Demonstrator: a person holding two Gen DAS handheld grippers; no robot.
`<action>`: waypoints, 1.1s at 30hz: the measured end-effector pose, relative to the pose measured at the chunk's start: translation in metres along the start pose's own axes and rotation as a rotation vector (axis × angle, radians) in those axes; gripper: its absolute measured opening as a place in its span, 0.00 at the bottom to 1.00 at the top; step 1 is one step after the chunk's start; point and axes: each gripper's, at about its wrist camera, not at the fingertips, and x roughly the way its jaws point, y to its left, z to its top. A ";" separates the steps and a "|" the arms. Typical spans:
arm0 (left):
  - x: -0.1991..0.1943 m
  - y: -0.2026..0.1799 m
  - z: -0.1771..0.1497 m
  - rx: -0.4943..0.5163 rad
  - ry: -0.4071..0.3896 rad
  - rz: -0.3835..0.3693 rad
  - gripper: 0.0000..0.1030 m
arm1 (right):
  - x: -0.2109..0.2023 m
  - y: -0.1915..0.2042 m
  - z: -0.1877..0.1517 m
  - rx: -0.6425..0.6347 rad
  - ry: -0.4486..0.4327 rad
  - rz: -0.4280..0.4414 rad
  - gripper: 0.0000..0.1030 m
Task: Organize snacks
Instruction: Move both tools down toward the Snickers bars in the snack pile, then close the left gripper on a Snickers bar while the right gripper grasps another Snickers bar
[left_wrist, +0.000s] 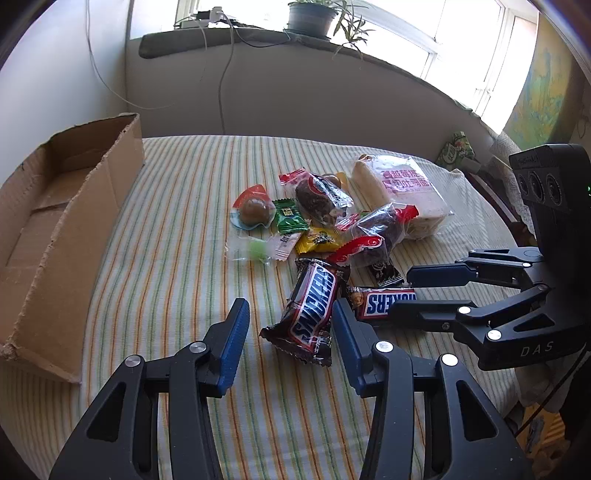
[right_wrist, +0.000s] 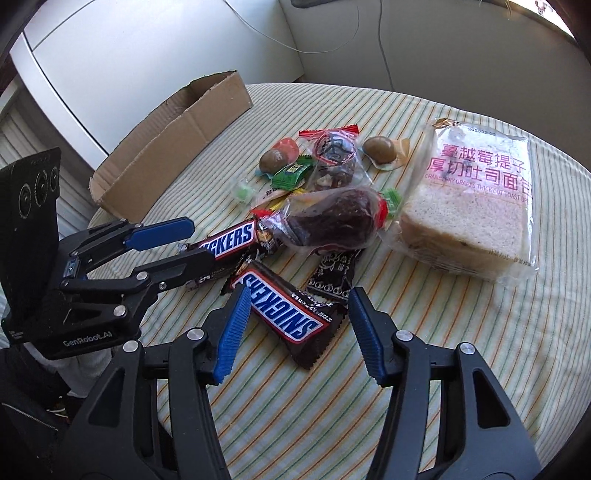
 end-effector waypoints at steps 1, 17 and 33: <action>0.001 -0.001 0.000 0.003 0.001 -0.001 0.42 | 0.000 0.002 -0.002 -0.008 0.004 0.002 0.56; 0.016 -0.005 0.005 0.061 0.033 -0.014 0.34 | 0.013 0.029 0.002 -0.162 0.033 -0.092 0.46; 0.019 -0.001 0.004 0.059 0.052 -0.022 0.31 | 0.020 0.042 0.006 -0.193 0.044 -0.105 0.37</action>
